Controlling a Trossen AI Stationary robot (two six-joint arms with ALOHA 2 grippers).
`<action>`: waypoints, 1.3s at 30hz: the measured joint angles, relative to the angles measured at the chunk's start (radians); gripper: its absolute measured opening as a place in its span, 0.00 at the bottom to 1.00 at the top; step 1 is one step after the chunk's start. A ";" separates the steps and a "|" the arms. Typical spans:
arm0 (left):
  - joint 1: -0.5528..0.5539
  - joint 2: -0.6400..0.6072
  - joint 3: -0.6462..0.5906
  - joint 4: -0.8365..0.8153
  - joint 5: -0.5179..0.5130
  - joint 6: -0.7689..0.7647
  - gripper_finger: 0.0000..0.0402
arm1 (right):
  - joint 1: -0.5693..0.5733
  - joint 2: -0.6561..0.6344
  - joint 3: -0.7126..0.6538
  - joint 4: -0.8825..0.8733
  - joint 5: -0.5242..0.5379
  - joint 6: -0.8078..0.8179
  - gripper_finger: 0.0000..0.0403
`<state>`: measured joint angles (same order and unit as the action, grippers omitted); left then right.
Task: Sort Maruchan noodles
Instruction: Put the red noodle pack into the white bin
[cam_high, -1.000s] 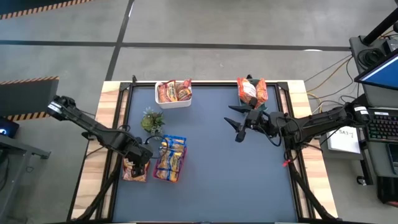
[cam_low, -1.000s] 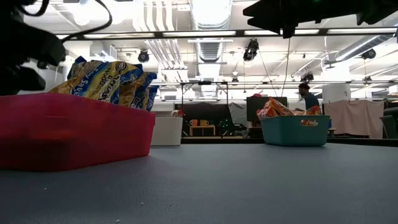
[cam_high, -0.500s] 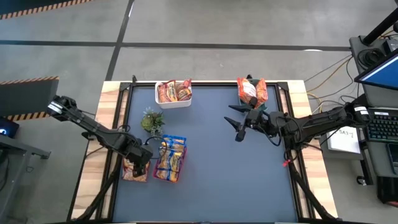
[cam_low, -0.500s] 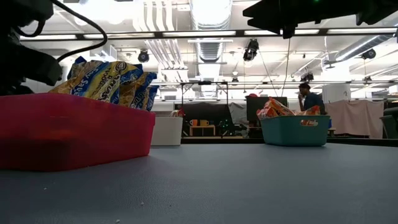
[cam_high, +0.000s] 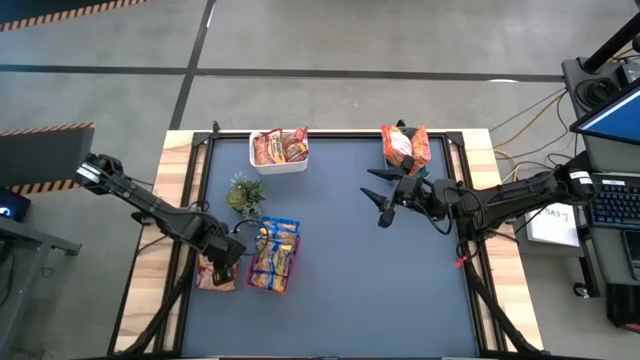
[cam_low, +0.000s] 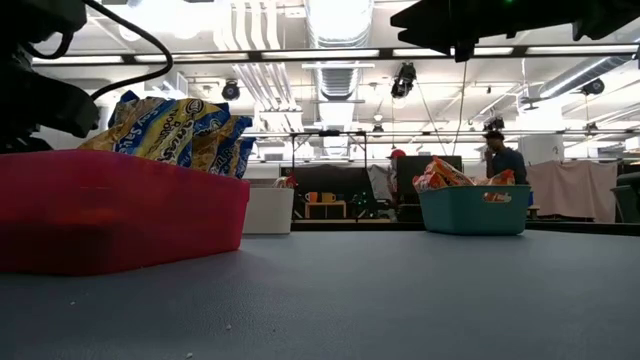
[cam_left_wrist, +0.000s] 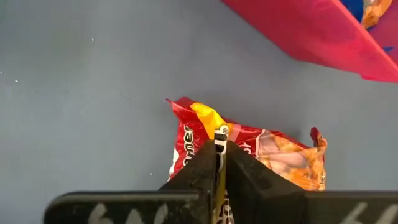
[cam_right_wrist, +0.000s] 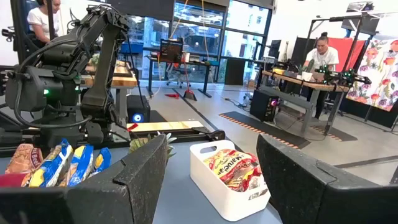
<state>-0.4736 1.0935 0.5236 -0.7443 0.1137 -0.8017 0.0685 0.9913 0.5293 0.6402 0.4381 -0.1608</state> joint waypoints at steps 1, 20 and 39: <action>0.000 0.000 0.000 0.000 0.003 0.000 0.02 | 0.000 0.000 0.000 0.000 0.000 0.000 0.59; -0.002 -0.022 0.303 -0.341 -0.097 0.090 0.00 | 0.000 0.000 0.000 0.000 0.000 -0.014 0.59; 0.017 -0.053 0.544 -0.067 -0.683 0.491 0.00 | 0.000 0.000 0.000 0.024 0.000 -0.024 0.59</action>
<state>-0.4567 1.0409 1.0672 -0.8115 -0.5689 -0.3111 0.0685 0.9913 0.5293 0.6638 0.4381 -0.1848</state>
